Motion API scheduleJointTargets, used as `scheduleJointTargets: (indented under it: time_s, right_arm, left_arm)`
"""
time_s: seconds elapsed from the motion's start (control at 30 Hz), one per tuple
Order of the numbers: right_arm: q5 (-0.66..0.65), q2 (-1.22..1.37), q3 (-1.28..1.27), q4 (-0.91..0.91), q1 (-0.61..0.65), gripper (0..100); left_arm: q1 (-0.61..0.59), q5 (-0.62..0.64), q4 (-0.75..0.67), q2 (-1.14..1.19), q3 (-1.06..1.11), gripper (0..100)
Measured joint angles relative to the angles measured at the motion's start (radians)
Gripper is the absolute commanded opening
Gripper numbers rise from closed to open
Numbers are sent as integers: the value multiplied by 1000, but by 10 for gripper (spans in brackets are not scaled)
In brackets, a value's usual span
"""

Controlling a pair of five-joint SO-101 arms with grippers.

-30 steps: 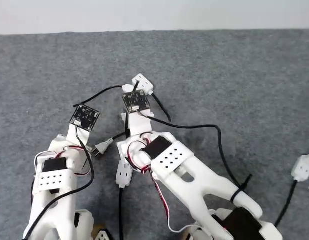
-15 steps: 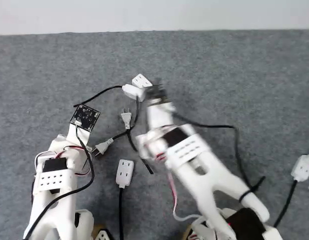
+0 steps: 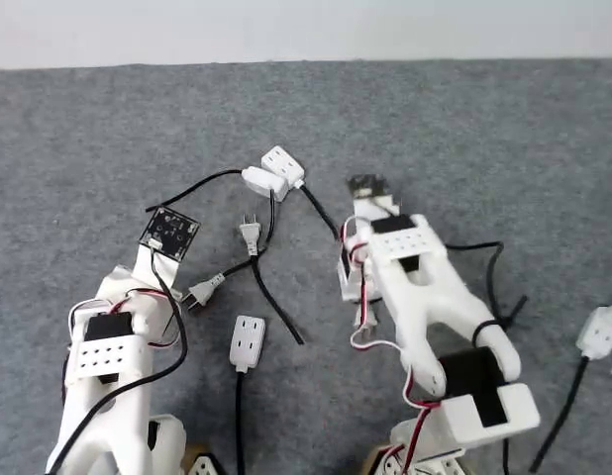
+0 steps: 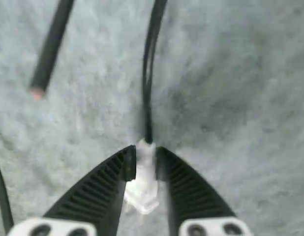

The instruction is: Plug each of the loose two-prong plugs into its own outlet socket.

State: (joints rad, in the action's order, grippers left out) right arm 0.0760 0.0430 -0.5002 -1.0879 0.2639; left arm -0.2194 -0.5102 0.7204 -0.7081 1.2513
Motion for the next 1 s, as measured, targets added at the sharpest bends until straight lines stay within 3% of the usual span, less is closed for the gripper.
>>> scheduleJointTargets:
  time_s: [0.2,0.3,0.5,0.67,1.0]
  right_arm:
    - [-2,0,40,-58,-28,95]
    - [-2,0,40,-80,-35,8]
    - [-3,-48,37,-95,-28,10]
    - [-3,-241,-92,-68,80,9]
    - [-5,-183,-192,25,31,9]
  left_arm:
    - [0,-12,0,0,0,15]
    - [0,-12,0,0,0,15]
    - [0,-18,0,0,0,16]
    - [5,-18,0,0,0,16]
    - [8,-18,0,0,0,16]
